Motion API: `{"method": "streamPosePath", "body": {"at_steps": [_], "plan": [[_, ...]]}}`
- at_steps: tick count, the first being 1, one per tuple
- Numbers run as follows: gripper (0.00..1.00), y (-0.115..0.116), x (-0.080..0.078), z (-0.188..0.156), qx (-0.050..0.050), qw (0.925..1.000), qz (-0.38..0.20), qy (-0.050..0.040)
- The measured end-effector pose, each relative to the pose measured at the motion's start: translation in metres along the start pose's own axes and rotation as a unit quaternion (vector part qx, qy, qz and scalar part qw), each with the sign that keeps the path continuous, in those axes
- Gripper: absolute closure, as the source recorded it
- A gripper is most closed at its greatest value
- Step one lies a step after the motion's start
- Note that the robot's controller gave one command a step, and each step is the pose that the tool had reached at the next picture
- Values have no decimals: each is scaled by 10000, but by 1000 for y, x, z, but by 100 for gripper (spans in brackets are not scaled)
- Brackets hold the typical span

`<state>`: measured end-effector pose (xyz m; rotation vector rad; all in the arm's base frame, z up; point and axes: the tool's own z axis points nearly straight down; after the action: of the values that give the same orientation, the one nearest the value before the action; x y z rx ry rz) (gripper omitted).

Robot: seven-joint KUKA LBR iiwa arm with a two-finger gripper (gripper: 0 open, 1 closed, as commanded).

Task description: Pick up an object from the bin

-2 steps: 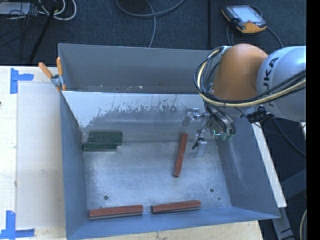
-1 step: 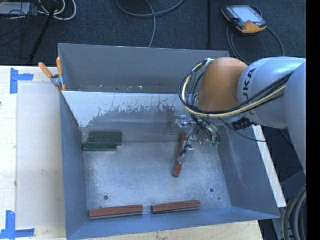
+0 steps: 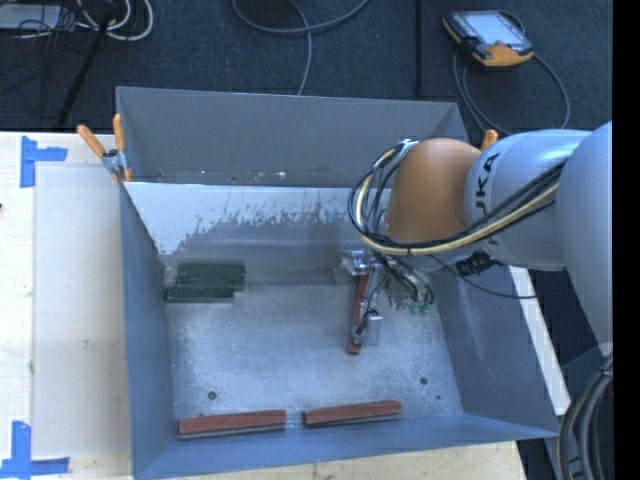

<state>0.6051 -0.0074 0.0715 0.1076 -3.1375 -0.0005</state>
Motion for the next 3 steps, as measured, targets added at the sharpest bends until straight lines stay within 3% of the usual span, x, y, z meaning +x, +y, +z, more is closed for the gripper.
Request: {"method": "streamPosePath", "body": {"at_steps": [1,2,3], "plan": [[0,-54,2,-1,-7,10000,52,-25],[100,-78,-9,2,0,9981,613,-19],[100,-78,-9,2,1,9981,611,-20]]}}
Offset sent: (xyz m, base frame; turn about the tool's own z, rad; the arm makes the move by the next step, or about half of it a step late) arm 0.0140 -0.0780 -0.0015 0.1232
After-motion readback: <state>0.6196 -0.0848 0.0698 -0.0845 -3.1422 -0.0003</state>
